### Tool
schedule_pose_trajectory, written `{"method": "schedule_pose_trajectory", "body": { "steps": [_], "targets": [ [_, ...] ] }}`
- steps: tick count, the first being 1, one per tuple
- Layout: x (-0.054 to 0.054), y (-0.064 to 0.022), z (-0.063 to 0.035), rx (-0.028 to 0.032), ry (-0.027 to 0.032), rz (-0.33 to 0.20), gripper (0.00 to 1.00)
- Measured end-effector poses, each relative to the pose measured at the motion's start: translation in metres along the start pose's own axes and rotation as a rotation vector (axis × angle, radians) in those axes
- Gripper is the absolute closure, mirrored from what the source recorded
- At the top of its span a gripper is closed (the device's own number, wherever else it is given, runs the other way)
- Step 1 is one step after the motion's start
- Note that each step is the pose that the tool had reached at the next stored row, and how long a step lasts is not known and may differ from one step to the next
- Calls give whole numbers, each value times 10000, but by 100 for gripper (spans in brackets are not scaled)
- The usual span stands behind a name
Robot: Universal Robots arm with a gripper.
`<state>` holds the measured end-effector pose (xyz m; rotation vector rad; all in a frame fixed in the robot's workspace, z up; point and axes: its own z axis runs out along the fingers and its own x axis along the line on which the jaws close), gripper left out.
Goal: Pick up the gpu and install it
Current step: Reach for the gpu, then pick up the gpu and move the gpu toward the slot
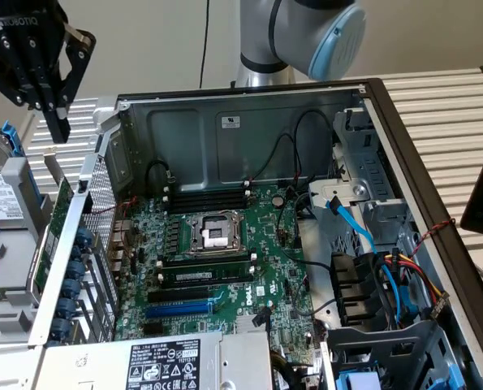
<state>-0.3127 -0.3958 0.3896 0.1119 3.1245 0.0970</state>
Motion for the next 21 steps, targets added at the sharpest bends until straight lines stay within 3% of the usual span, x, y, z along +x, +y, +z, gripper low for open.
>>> {"method": "schedule_pose_trajectory", "body": {
  "steps": [9, 21],
  "targets": [
    [329, 1, 47, -1, -1, 1, 89],
    [536, -10, 130, -1, 6, 9, 89]
  ]
}}
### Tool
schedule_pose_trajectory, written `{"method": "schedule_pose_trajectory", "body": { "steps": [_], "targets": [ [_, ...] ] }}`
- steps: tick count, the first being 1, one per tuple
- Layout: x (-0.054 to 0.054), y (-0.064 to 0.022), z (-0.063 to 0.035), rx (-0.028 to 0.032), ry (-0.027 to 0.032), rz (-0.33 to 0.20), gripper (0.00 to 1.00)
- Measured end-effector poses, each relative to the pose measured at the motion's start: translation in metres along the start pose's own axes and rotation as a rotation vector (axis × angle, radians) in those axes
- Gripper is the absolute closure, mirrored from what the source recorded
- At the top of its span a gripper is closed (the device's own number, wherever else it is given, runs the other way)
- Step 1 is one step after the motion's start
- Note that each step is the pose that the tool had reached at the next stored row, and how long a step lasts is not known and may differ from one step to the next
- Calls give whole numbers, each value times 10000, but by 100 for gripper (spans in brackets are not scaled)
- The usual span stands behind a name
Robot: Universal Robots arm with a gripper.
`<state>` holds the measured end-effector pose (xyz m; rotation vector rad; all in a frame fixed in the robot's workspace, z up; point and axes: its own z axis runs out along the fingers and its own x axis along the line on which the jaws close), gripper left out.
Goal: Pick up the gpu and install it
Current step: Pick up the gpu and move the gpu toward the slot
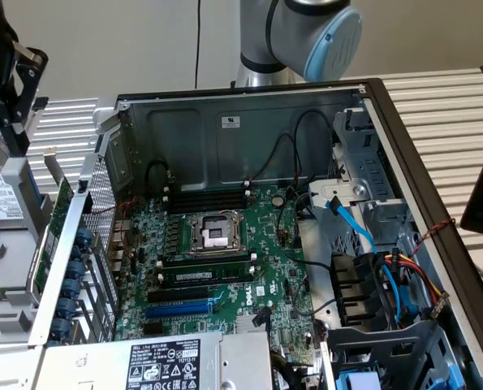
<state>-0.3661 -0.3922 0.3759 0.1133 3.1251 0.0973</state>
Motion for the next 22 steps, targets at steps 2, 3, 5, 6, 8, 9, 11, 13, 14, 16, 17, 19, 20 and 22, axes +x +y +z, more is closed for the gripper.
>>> {"method": "schedule_pose_trajectory", "body": {
  "steps": [2, 3, 5, 6, 8, 9, 11, 13, 14, 16, 17, 19, 20, 22],
  "targets": [
    [22, -2, 18, -1, -1, 0, 89],
    [33, -4, 27, 0, 0, 0, 89],
    [60, -7, 43, 2, 3, 0, 89],
    [88, -9, 51, 0, -2, -1, 89],
    [163, -15, 63, -2, -29, -2, 89],
    [193, -17, 68, -4, -64, -5, 89],
    [231, -20, 78, -15, -206, -13, 89],
    [257, -23, 87, -26, -353, -21, 89],
    [267, -24, 94, -31, -404, -20, 89],
    [294, -27, 109, -44, -471, -15, 89],
    [308, -28, 116, -53, -500, -14, 89],
    [342, -32, 131, -72, -538, -9, 88],
    [359, -34, 141, -80, -549, -4, 88],
    [379, -37, 167, -90, -571, 10, 76]
  ]
}}
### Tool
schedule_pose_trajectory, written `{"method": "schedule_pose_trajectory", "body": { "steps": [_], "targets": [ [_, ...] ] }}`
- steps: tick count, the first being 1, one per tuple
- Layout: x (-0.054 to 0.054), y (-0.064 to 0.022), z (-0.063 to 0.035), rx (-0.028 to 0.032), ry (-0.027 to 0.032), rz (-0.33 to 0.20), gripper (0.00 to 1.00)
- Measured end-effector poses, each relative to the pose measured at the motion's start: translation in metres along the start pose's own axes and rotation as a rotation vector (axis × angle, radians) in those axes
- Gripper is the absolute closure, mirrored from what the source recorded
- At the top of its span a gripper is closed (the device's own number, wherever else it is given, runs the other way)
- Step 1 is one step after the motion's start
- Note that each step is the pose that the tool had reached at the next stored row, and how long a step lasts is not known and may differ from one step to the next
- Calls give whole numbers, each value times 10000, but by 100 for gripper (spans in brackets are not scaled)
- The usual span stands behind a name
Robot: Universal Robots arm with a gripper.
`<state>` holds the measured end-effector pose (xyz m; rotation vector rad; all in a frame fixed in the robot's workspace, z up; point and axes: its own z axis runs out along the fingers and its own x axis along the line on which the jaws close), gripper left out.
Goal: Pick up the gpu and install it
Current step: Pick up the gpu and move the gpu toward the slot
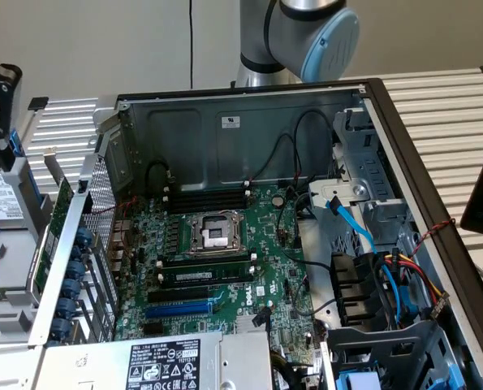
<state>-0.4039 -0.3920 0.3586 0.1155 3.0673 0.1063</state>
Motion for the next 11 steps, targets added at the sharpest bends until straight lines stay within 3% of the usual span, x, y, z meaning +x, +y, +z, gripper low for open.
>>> {"method": "schedule_pose_trajectory", "body": {
  "steps": [1, 3, 4, 7, 11],
  "targets": [
    [5, -2, 13, 1, -4, 4, 70],
    [13, -5, 49, 1, -12, 9, 70],
    [17, -5, 67, 0, -20, 11, 63],
    [46, -2, 104, -1, -56, 14, 63],
    [75, 0, 130, -13, -211, 69, 63]
  ]
}}
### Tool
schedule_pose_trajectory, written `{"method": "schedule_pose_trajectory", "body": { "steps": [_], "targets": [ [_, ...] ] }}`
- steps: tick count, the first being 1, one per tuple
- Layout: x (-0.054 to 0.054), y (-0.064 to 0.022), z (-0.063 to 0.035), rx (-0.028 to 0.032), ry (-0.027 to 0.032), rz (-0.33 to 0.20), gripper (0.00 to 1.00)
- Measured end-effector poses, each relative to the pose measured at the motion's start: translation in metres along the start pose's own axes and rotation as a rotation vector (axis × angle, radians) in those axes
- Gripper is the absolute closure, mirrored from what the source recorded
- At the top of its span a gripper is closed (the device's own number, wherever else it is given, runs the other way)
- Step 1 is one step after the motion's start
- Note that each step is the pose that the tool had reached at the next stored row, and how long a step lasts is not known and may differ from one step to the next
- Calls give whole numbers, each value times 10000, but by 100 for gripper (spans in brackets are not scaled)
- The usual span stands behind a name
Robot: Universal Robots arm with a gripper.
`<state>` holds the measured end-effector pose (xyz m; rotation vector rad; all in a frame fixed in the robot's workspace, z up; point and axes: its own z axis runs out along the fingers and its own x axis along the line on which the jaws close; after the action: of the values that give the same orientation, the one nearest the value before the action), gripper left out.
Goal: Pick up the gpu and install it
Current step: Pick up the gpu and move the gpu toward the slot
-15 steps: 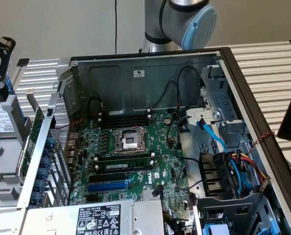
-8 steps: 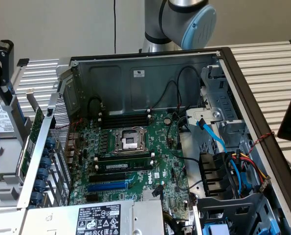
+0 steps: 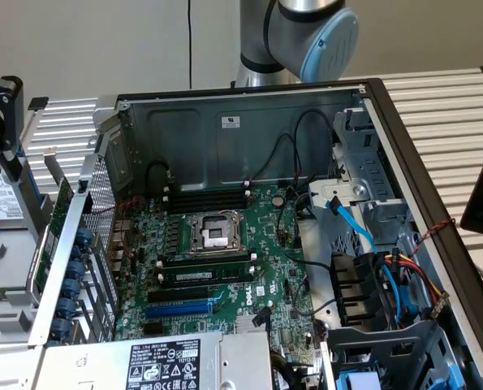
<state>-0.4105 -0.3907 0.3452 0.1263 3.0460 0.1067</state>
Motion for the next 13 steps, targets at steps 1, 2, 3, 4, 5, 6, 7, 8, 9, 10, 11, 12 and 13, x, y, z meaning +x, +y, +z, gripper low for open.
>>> {"method": "schedule_pose_trajectory", "body": {
  "steps": [1, 2, 3, 4, 5, 6, 7, 8, 9, 10, 11, 12, 13],
  "targets": [
    [5, 0, 7, -3, -35, 26, 63],
    [11, -1, 17, -4, -60, 55, 63],
    [15, -2, 25, -4, -81, 79, 63],
    [21, -3, 36, -4, -106, 104, 63],
    [25, -5, 48, -5, -129, 123, 63],
    [28, -6, 61, -13, -137, 141, 62],
    [30, -10, 73, -39, -135, 158, 62],
    [32, -13, 83, -79, -132, 179, 62],
    [33, -17, 93, -118, -130, 201, 55],
    [35, -22, 105, -155, -129, 222, 55],
    [36, -25, 112, -209, -123, 245, 55],
    [37, -27, 118, -298, -117, 267, 55],
    [37, -29, 123, -400, -109, 291, 55]
  ]
}}
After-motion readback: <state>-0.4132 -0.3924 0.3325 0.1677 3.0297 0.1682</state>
